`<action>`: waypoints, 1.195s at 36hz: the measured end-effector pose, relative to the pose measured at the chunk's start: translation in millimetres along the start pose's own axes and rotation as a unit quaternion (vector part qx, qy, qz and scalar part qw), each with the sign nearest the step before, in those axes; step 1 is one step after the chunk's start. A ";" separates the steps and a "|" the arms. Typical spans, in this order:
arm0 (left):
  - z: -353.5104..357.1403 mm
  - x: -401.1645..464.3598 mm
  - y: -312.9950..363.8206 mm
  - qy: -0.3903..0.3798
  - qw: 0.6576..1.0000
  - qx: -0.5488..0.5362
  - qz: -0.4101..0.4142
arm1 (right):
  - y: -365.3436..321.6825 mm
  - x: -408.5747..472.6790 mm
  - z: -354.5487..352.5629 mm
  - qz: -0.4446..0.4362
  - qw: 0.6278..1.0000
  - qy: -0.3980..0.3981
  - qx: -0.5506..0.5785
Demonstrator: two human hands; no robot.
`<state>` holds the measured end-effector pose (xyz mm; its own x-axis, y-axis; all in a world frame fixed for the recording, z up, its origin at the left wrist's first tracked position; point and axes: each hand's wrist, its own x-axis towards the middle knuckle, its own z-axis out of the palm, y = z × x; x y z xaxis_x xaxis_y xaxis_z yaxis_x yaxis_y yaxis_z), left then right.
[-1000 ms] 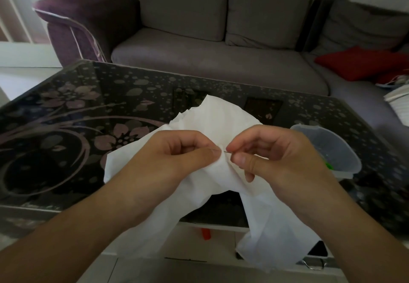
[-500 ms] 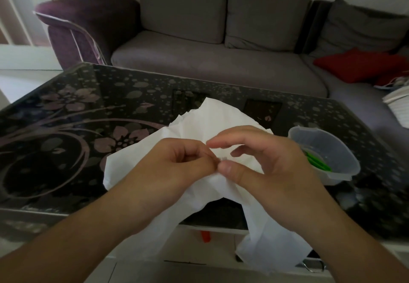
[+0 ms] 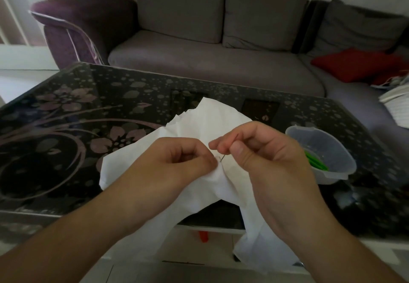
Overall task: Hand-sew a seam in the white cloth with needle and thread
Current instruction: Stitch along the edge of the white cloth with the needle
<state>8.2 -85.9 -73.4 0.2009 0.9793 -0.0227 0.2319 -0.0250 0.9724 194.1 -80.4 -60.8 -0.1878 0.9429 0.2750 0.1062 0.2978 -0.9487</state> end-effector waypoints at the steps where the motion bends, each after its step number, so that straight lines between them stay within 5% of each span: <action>1: 0.4 0.0 0.4 0.002 1.000 0.002 0.003 | 0.4 -0.2 0.2 0.005 1.000 0.003 0.020; 15: -4.1 2.1 2.1 0.022 0.999 0.024 -0.001 | -10.0 9.8 -10.9 0.053 0.974 0.015 0.220; 24: -3.5 2.8 -0.9 0.032 0.999 0.043 0.010 | -16.3 9.4 -15.4 0.057 0.996 0.014 -0.072; 33: -2.4 5.8 -6.9 0.058 0.995 0.075 0.033 | -16.8 7.2 -15.2 0.049 0.929 -0.066 -0.360; 39: -2.6 7.3 -9.2 0.078 0.991 0.100 0.049 | -13.2 10.3 -17.5 0.062 0.897 -0.077 -0.431; 43: -1.2 6.6 -9.5 0.096 0.986 0.117 0.066 | -16.1 9.3 -22.8 0.033 0.926 -0.053 -0.371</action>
<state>6.2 -79.0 -82.5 0.0654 0.9839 0.1663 0.4329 -0.1782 0.8836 212.9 -73.1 -39.4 -0.2481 0.9546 0.1649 0.7558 0.2972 -0.5834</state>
